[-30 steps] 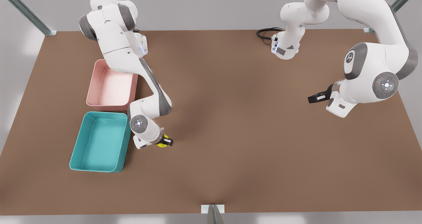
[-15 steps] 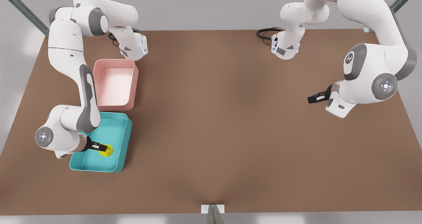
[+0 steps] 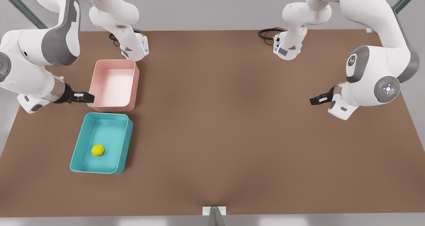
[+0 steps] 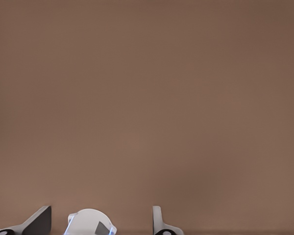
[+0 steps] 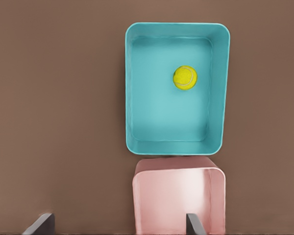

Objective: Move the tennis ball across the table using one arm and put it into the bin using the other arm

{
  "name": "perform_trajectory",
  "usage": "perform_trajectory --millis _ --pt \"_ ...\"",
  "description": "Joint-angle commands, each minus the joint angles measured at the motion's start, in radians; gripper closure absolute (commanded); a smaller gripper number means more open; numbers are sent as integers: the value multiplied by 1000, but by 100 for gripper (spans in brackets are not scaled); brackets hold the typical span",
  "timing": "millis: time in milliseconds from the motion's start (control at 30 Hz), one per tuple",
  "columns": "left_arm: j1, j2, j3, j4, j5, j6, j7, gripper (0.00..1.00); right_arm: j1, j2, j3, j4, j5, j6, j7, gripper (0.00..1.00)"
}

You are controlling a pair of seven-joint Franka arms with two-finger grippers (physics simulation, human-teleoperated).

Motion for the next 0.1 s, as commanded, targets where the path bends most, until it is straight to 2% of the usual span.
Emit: perform_trajectory --millis 0,67 --pt "-1 -1 0 0 1 -1 -1 0 -1 -31 0 -41 -13 -41 -10 0" --pt "-1 -1 0 -1 0 -1 -1 0 -4 -31 0 -41 -13 -41 -10 0"
